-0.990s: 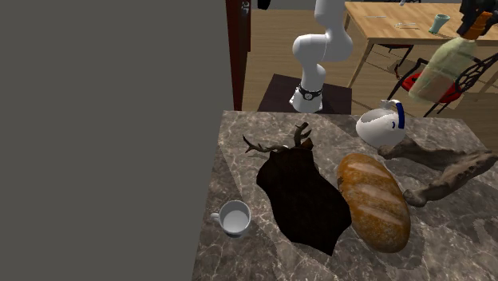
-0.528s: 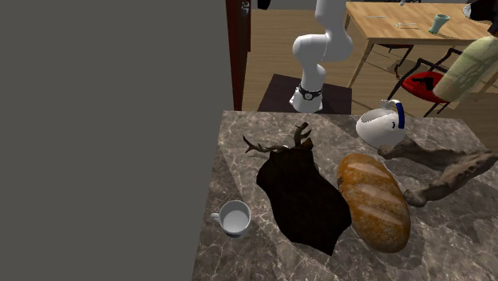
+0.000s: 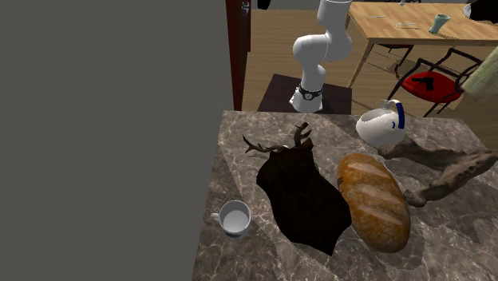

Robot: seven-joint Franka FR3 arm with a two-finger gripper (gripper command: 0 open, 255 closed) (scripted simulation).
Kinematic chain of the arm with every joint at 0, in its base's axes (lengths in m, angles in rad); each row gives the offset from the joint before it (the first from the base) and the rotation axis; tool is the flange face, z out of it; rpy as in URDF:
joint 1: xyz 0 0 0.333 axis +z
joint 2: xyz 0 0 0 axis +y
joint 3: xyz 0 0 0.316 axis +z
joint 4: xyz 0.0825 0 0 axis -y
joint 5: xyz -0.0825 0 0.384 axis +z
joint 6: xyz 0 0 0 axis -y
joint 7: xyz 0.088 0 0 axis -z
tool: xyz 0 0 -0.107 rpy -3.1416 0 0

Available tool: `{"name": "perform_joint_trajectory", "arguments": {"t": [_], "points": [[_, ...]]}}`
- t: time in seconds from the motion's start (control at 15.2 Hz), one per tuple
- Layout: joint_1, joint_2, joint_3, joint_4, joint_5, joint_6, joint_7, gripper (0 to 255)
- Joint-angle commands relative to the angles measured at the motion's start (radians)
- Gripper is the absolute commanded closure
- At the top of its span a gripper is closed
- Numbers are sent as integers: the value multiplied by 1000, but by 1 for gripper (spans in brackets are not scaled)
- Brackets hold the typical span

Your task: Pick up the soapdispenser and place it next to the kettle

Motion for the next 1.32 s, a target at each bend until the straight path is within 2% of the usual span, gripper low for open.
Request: {"name": "perform_joint_trajectory", "arguments": {"t": [0.0,0.2,0.26,0.73,1.25], "points": [[65,112,55,88,-95,-19,95,255],[237,292,87,270,-259,-88,216,255],[360,391,79,402,-351,-143,261,255],[224,277,83,144,-237,25,238,255],[137,195,88,-58,-165,172,211,255]]}}
